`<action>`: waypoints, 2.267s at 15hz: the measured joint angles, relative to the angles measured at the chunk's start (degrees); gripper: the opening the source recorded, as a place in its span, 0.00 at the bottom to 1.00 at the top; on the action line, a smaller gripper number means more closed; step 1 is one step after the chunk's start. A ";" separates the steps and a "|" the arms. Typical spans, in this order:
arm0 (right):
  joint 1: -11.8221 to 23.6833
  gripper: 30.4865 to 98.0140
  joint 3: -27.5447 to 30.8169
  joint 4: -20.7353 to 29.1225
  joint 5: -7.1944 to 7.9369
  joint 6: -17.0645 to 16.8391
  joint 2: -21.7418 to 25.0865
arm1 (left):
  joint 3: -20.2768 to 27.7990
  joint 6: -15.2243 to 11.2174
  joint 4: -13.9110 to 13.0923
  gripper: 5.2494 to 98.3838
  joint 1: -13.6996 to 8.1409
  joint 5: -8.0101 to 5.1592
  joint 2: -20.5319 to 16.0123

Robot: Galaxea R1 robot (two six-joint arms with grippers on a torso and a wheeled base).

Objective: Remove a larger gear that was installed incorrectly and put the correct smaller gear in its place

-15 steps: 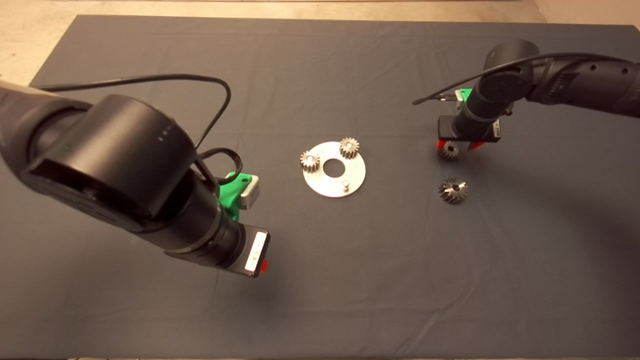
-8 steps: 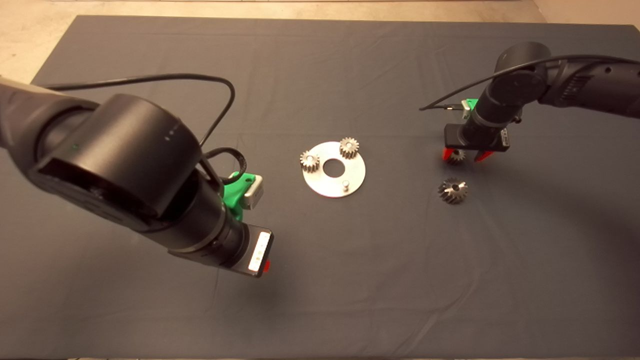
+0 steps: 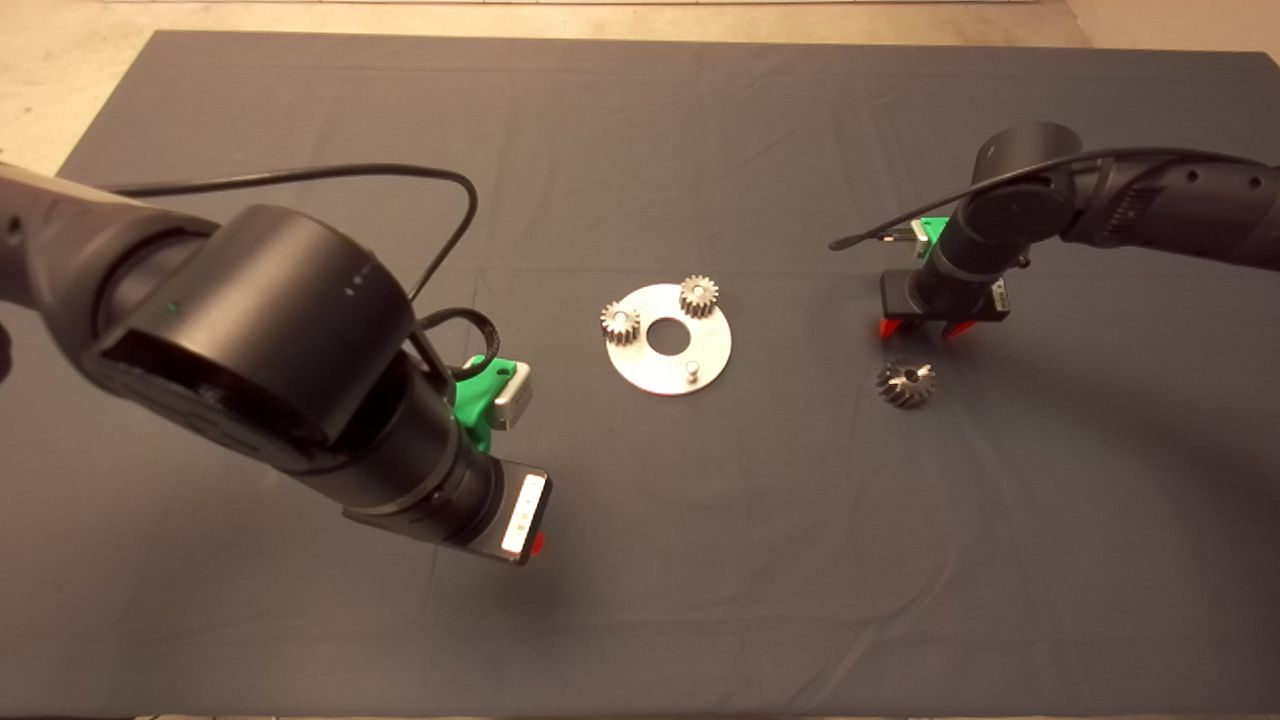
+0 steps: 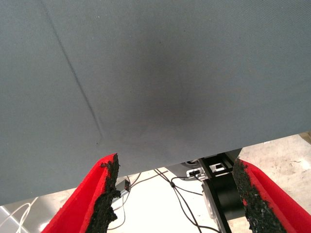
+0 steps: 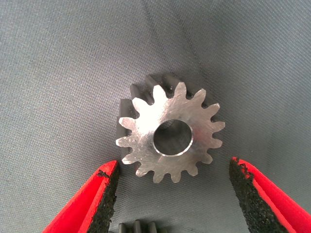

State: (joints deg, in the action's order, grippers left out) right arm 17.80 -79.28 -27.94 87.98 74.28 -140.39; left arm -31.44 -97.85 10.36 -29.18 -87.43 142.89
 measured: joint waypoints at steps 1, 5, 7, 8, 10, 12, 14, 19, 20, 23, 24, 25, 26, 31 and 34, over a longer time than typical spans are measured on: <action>-0.05 0.45 0.17 -0.53 0.13 0.17 -0.10 | -0.09 0.01 0.20 0.58 0.16 0.00 0.02; -0.20 0.45 0.33 -1.84 1.00 0.39 -0.63 | -0.54 0.00 0.61 0.58 0.41 0.00 0.20; -0.30 0.45 0.37 -3.07 1.54 0.41 -1.01 | -0.96 0.01 0.66 0.58 0.43 0.00 0.97; -0.33 0.45 0.39 -3.40 1.88 0.41 -1.23 | -1.08 0.01 0.71 0.58 0.41 0.00 1.28; -0.35 0.45 0.41 -3.80 2.26 0.41 -1.49 | -1.16 0.01 0.83 0.58 0.44 0.02 1.77; -0.38 0.45 0.41 -4.00 2.45 0.41 -1.56 | -1.24 0.01 0.90 0.58 0.44 0.00 2.11; -0.35 0.45 0.41 -4.02 2.46 0.41 -1.56 | -1.45 0.01 0.94 0.58 0.44 0.00 2.57; -0.35 0.45 0.41 -4.54 2.45 0.41 -1.65 | -1.60 0.01 1.04 0.58 0.44 0.00 3.19; -0.35 0.44 0.41 -4.54 2.43 0.41 -1.65 | -1.60 0.01 1.04 0.58 0.44 0.00 3.21; -0.35 0.41 0.41 -4.52 1.95 1.13 -1.49 | -1.60 0.00 1.04 0.58 0.44 0.00 3.39; -0.35 0.37 0.37 -5.04 1.43 1.63 -1.49 | -1.60 0.01 1.04 0.58 0.44 0.00 3.47; -0.33 0.37 0.17 -5.48 1.11 1.86 -1.48 | -1.60 0.00 1.05 0.58 0.44 0.02 3.47; -0.33 0.36 0.17 -5.54 0.98 1.94 -1.38 | -1.61 0.01 1.04 0.58 0.44 0.00 3.47; -0.13 0.34 -0.59 -6.18 -0.41 2.69 -0.85 | -1.61 0.00 1.05 0.58 0.46 0.01 3.50; -0.02 0.30 -2.61 -9.55 -0.90 3.19 0.09 | -1.61 0.00 1.18 0.58 0.77 -0.05 3.50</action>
State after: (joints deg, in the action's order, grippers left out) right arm 17.77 -81.88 -37.49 87.08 77.47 -140.30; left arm -33.05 -97.85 11.54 -28.42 -87.48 146.38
